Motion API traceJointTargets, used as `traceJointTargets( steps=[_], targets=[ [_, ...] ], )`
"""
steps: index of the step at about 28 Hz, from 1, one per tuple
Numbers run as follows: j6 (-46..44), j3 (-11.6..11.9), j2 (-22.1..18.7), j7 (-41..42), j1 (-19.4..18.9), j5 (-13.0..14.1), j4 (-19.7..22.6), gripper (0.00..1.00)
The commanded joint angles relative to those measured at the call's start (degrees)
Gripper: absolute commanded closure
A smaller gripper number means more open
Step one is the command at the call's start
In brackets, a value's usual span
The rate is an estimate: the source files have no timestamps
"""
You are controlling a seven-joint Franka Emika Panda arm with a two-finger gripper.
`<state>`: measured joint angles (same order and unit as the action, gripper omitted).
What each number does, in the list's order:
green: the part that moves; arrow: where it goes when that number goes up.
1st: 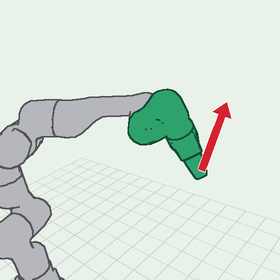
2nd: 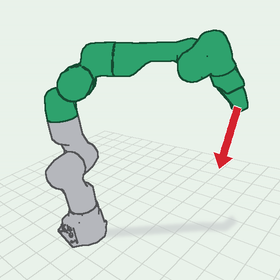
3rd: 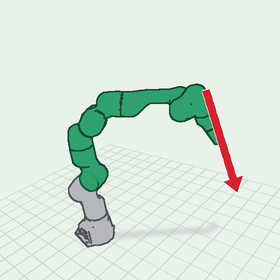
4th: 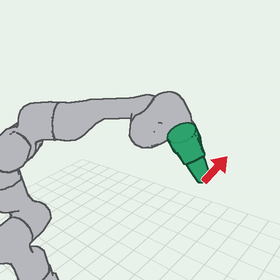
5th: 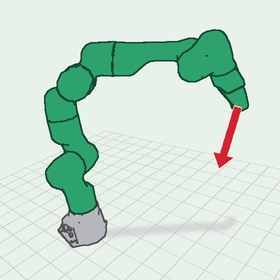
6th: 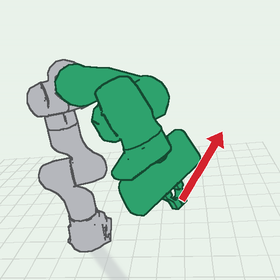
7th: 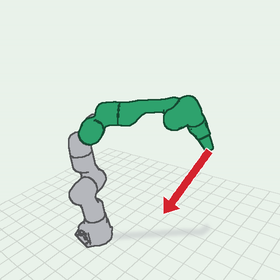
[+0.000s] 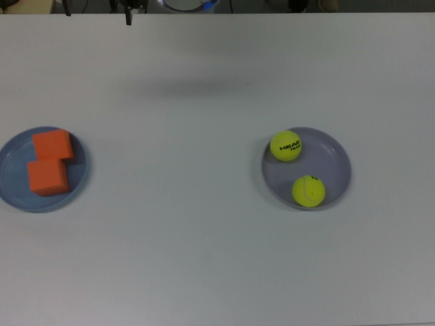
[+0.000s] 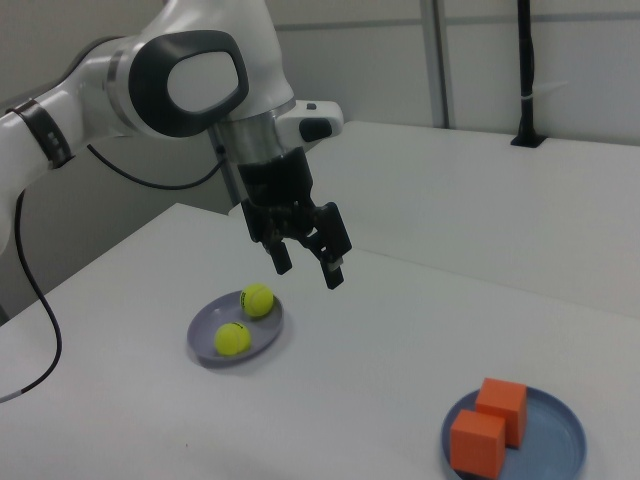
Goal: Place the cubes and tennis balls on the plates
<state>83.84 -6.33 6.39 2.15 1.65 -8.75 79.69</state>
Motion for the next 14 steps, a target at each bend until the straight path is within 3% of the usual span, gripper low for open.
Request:
traceJointTargets(
  steps=[1, 14],
  targets=[
    [1.1, 0.3, -0.9, 0.8, -0.2, 0.9, 1.6, 0.00],
    [0.9, 0.3, -1.0, 1.4, -0.2, 0.9, 1.6, 0.00]
  ],
)
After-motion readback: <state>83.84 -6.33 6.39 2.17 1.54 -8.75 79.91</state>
